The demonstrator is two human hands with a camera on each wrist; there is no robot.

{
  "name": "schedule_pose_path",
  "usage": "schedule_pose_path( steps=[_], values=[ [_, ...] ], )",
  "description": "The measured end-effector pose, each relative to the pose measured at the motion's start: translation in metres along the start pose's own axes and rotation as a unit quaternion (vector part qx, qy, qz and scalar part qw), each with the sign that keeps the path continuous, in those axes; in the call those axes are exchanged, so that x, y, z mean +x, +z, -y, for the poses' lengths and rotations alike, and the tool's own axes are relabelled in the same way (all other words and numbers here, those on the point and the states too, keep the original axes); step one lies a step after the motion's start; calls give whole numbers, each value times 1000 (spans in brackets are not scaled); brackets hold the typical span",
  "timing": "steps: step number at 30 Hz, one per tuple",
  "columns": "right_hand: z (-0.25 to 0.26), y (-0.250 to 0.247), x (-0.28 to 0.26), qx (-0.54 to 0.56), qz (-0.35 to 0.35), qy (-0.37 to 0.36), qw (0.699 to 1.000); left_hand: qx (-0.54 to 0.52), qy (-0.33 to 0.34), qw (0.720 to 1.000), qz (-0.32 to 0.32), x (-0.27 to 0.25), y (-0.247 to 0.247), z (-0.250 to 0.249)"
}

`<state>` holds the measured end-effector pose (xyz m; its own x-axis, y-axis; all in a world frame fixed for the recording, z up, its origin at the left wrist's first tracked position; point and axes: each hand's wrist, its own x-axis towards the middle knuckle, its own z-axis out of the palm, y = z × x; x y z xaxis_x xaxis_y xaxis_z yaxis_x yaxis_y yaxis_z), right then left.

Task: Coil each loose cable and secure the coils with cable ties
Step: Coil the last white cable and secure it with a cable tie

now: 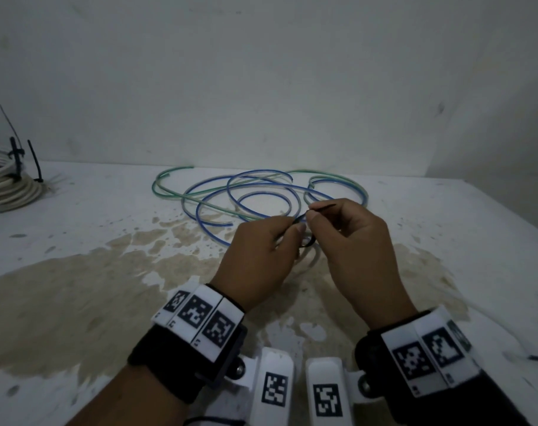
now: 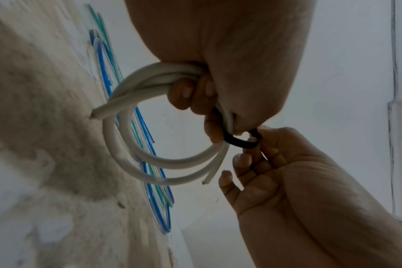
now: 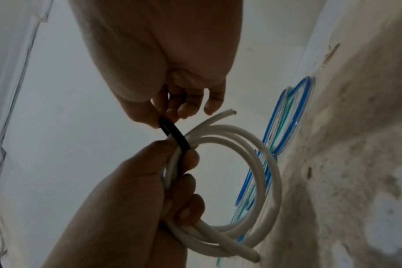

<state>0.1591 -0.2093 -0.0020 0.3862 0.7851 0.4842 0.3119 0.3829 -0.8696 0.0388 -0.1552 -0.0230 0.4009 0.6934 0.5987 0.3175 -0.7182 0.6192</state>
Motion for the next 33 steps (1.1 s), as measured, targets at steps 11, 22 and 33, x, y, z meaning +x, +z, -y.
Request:
schedule_pose_path(
  steps=[11, 22, 33],
  values=[
    [0, -1, 1, -26, -11, 5, 1000, -49, -23, 998, 19, -1, 0, -4],
    [-1, -4, 1, -40, 24, 5, 999, -123, -78, 989, 28, -1, 0, -6],
    [0, -7, 3, -31, 22, -46, 998, -155, -89, 984, 15, 1, -3, -10]
  ],
)
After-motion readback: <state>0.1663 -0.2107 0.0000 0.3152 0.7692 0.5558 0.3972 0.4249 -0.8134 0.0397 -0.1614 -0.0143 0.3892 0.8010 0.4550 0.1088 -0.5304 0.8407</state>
